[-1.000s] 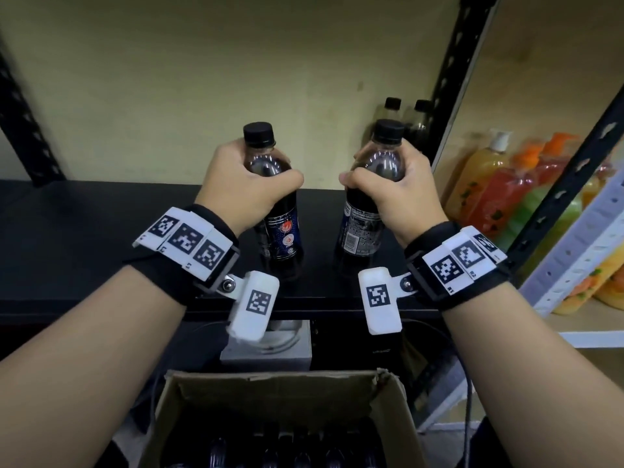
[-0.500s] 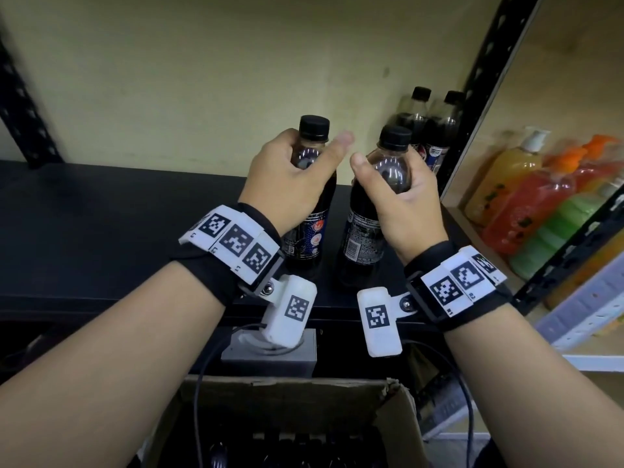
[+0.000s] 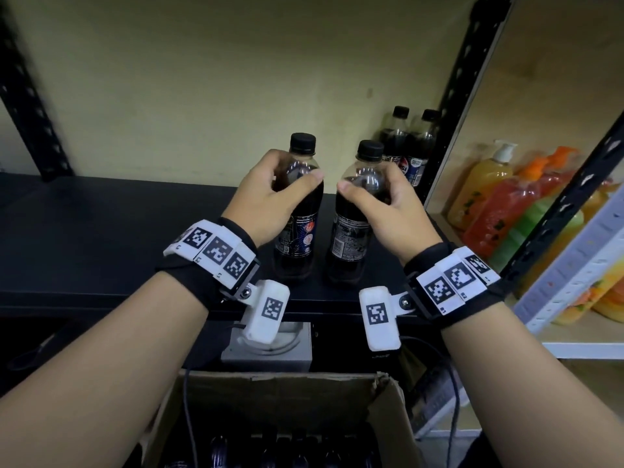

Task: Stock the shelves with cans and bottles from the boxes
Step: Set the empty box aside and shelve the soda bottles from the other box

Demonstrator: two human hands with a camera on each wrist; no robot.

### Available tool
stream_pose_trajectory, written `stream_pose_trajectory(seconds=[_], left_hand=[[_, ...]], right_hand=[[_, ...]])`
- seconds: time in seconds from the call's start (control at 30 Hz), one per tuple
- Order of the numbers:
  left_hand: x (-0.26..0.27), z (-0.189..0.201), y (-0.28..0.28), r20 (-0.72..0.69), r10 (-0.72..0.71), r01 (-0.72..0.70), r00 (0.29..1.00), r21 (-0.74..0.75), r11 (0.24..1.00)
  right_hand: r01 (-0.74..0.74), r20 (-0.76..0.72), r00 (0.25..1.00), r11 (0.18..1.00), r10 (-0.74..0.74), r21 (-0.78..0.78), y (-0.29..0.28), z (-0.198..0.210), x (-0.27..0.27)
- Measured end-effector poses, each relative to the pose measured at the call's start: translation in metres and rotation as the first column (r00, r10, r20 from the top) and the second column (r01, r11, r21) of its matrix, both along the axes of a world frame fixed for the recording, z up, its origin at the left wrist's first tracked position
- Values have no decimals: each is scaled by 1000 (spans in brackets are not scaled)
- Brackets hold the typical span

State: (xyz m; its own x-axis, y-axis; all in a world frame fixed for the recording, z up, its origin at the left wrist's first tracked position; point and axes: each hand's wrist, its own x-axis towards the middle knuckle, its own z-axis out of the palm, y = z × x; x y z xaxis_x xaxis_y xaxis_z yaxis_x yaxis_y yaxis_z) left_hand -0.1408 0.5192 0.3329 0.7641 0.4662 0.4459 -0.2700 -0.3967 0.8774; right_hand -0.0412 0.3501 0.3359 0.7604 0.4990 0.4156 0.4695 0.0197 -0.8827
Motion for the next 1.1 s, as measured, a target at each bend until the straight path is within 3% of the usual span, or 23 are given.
stream_pose_trajectory(seconds=[0.13, 0.3, 0.67, 1.1], left_hand=[[-20, 7, 10, -71, 27, -25, 997, 31, 999], [-23, 2, 9, -134, 10, 2, 991, 88, 996], [3, 1, 2, -129, 66, -50, 989, 119, 992], [75, 2, 20, -118, 176, -151, 977, 194, 969]], right_hand=[[130, 103, 988, 977, -114, -167, -16, 1, -2], [218, 228, 956, 966, -184, -137, -20, -2, -13], [289, 266, 932, 949, -248, -128, -9, -6, 0], [340, 247, 925, 920, -290, -193, 17, 1, 65]])
